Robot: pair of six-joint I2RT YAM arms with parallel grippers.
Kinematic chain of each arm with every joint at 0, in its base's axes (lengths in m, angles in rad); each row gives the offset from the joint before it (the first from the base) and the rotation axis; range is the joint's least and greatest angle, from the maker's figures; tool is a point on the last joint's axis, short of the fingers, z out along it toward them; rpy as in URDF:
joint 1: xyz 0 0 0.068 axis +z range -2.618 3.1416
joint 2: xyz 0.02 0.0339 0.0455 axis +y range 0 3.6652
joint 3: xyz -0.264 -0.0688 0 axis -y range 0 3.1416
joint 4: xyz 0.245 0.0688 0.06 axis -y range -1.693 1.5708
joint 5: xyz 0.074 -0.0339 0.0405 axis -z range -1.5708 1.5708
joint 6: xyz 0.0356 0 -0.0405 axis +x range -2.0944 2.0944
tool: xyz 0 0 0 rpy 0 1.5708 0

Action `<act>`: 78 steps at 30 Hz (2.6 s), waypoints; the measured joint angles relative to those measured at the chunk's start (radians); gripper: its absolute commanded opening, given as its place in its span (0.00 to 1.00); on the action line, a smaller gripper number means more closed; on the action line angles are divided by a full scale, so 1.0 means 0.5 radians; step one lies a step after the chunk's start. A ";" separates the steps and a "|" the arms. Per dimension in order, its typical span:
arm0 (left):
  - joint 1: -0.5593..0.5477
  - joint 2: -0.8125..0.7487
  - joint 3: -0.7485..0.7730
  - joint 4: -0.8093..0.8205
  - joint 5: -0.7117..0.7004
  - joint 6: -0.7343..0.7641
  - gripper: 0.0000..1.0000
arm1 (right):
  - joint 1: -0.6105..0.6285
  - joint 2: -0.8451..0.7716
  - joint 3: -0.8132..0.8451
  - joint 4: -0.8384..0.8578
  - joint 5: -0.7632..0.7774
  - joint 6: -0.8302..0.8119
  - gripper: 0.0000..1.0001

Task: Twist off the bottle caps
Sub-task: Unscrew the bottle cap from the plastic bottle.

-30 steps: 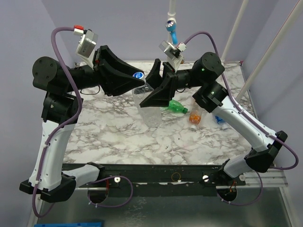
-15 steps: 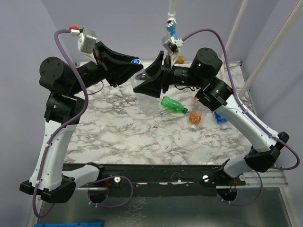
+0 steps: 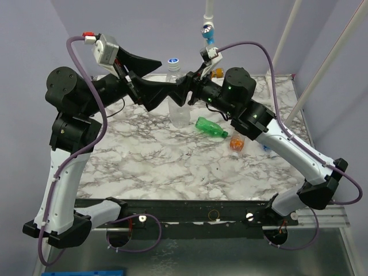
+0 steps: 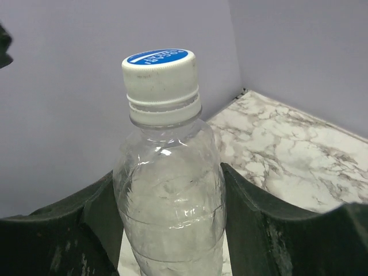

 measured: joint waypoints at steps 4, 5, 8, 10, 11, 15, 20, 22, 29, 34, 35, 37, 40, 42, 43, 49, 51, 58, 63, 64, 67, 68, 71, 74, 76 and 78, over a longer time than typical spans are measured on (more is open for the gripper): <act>-0.002 -0.080 -0.050 0.050 0.009 -0.040 0.99 | -0.002 -0.127 -0.209 0.192 0.145 0.085 0.01; -0.002 -0.119 -0.095 0.066 -0.019 -0.046 0.99 | -0.002 -0.172 -0.275 0.281 0.166 0.116 0.01; -0.002 -0.227 -0.271 0.088 -0.072 -0.037 0.99 | -0.002 -0.307 -0.437 0.520 0.194 0.200 0.01; -0.002 -0.277 -0.378 0.089 -0.077 -0.027 0.99 | -0.002 -0.346 -0.471 0.654 0.193 0.253 0.01; -0.002 -0.288 -0.412 0.088 -0.077 -0.020 0.99 | -0.002 -0.354 -0.474 0.725 0.188 0.281 0.01; -0.003 -0.247 -0.487 0.087 -0.053 0.000 0.99 | -0.002 -0.354 -0.504 0.958 0.140 0.359 0.01; -0.004 -0.048 -0.449 0.032 -0.007 0.040 0.99 | -0.007 -0.343 -0.598 1.110 0.093 0.394 0.01; -0.004 -0.011 -0.434 0.005 0.001 0.056 0.99 | -0.027 -0.330 -0.623 1.120 0.092 0.401 0.01; -0.004 0.041 -0.432 -0.033 0.159 -0.097 0.99 | -0.021 -0.318 -0.707 1.292 0.047 0.447 0.01; -0.013 0.056 -0.461 -0.042 0.265 -0.204 0.97 | -0.014 -0.318 -0.799 1.422 0.005 0.492 0.01; -0.013 0.056 -0.466 -0.044 0.286 -0.220 0.97 | -0.013 -0.317 -0.806 1.429 -0.002 0.497 0.01; -0.016 0.056 -0.468 -0.046 0.317 -0.236 0.99 | -0.013 -0.316 -0.809 1.453 -0.014 0.499 0.01; -0.032 0.056 -0.468 -0.045 0.386 -0.245 0.99 | -0.013 -0.315 -0.809 1.498 -0.032 0.502 0.01; -0.049 0.050 -0.488 -0.043 0.433 -0.259 0.99 | -0.013 -0.314 -0.809 1.530 -0.045 0.502 0.01; -0.055 0.046 -0.504 -0.043 0.451 -0.265 0.99 | -0.013 -0.313 -0.809 1.538 -0.051 0.503 0.01; -0.079 0.037 -0.550 -0.047 0.507 -0.274 0.82 | -0.012 -0.286 -0.810 1.578 -0.115 0.543 0.01; -0.078 0.037 -0.548 -0.043 0.515 -0.277 0.72 | -0.012 -0.282 -0.822 1.603 -0.137 0.571 0.01; -0.088 0.042 -0.547 0.009 0.573 -0.256 0.47 | -0.011 -0.270 -0.857 1.660 -0.159 0.661 0.01; -0.083 0.043 -0.547 0.014 0.575 -0.259 0.43 | -0.011 -0.248 -0.845 1.669 -0.179 0.701 0.11; -0.082 0.043 -0.547 0.013 0.575 -0.259 0.37 | -0.011 -0.246 -0.842 1.667 -0.182 0.705 0.27; -0.078 0.043 -0.547 0.028 0.575 -0.255 0.30 | -0.011 -0.243 -0.785 1.580 -0.182 0.694 0.65; -0.077 0.041 -0.547 0.034 0.576 -0.244 0.28 | -0.011 -0.243 -0.749 1.518 -0.182 0.679 0.73; -0.078 0.013 -0.560 0.038 0.575 -0.117 0.23 | -0.004 -0.240 -0.573 1.214 -0.156 0.583 0.84; -0.091 -0.069 -0.645 0.004 0.566 0.091 0.15 | 0.000 -0.189 -0.256 0.818 -0.120 0.462 0.89; -0.092 -0.131 -0.714 -0.028 0.545 0.231 0.09 | 0.000 -0.117 0.037 0.537 -0.086 0.387 0.94; -0.092 -0.178 -0.765 -0.044 0.490 0.372 0.07 | 0.000 -0.079 0.238 0.335 -0.068 0.327 0.95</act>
